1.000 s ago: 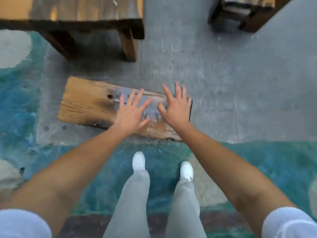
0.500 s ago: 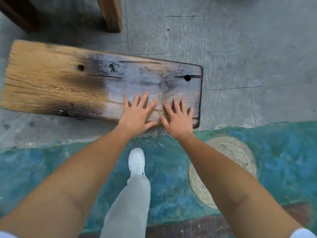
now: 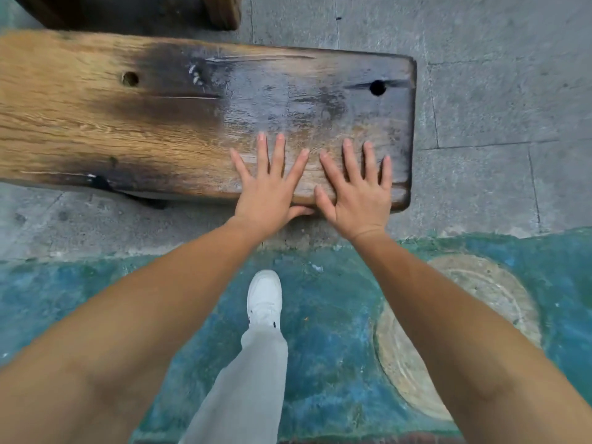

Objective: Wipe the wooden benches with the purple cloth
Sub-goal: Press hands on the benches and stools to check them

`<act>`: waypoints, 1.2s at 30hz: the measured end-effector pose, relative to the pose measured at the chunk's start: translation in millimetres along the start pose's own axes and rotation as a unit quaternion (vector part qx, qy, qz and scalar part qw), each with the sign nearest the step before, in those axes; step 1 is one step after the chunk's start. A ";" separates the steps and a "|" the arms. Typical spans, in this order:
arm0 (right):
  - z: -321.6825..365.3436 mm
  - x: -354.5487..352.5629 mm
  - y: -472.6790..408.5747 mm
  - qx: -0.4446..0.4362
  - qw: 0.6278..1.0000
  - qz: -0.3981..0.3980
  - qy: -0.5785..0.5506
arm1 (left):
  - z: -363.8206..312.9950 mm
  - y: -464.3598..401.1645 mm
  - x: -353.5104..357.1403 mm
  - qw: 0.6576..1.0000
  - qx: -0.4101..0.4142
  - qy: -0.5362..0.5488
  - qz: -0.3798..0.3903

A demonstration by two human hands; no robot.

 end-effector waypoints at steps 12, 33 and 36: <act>-29.1 32.9 -60.5 -0.041 0.989 0.141 -0.020 | -4.9 -58.7 11.3 0.988 -0.045 0.014 0.150; -204.0 -424.2 -406.2 0.066 0.955 0.257 -0.131 | 10.8 -251.5 -572.2 0.979 -0.130 0.132 -0.084; -253.8 -494.3 -455.7 0.080 0.962 0.222 -0.134 | -7.4 -287.6 -643.9 0.979 -0.131 0.106 -0.113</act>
Point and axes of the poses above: each hand's wrist, its own y-axis away from the middle knuckle, its own x-axis out of the palm, z = x × y, the point moved 6 cm from there along -y, towards the middle knuckle, and after that the axes turned 2 degrees about -x, right-handed, at the moved point
